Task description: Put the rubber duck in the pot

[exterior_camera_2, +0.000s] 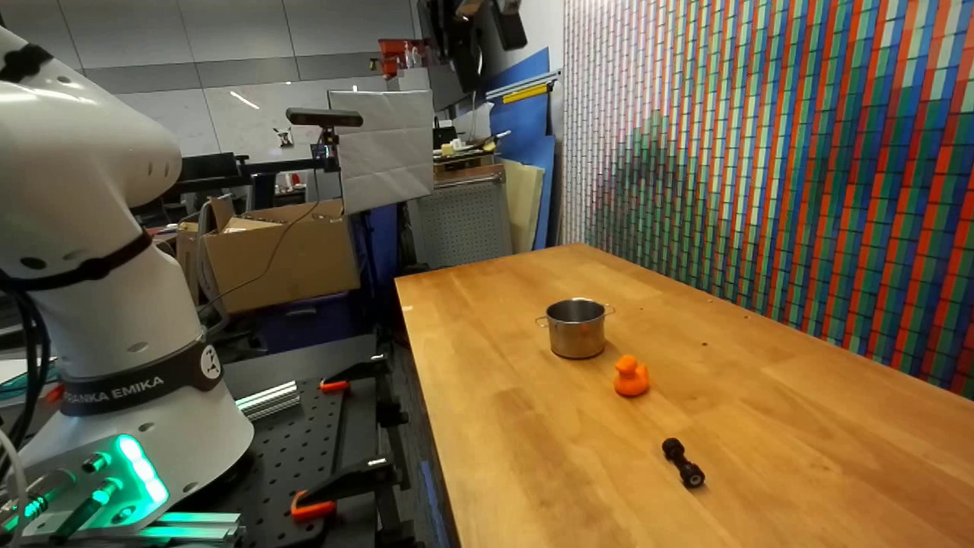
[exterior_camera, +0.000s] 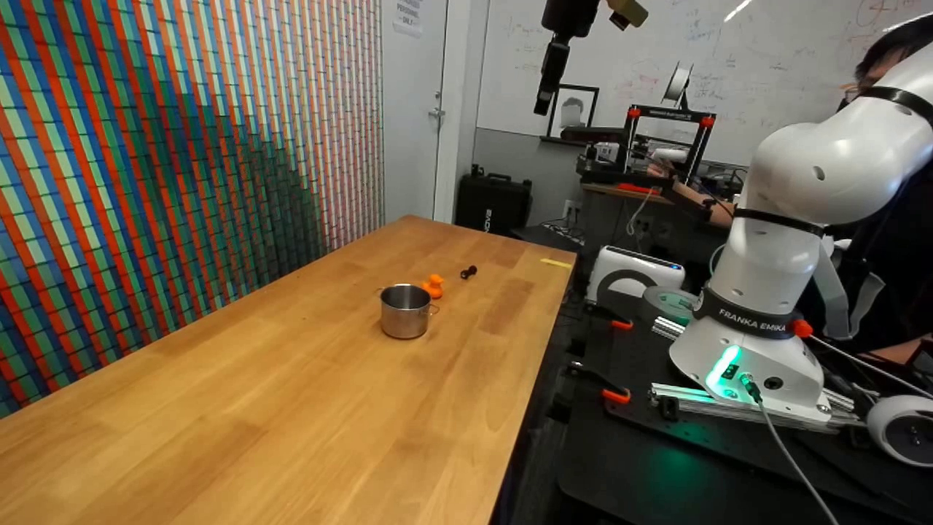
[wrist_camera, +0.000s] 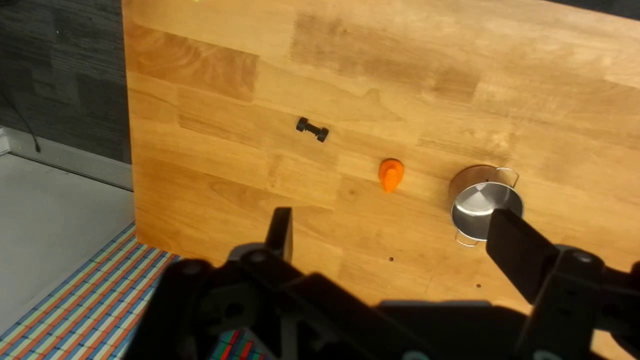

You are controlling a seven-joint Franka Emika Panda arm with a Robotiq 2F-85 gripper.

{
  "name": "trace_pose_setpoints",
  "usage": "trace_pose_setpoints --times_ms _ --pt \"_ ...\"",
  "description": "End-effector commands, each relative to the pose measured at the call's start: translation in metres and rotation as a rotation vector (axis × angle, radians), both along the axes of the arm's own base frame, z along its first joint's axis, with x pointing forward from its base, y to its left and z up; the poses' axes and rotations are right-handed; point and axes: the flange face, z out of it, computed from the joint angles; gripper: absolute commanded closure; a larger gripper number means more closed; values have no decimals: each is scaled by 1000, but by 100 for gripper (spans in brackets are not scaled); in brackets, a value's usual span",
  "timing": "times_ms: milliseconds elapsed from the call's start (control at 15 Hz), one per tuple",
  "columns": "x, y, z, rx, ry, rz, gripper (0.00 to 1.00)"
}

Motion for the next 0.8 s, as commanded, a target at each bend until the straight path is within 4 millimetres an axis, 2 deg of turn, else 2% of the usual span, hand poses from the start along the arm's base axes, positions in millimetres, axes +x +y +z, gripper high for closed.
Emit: trace_pose_setpoints --times_ms 0,400,733 --pt "62 -3 -45 22 33 -31 0" --pt "131 -1 -161 61 136 -98 0" --pt "165 -4 -240 89 212 -150 0"
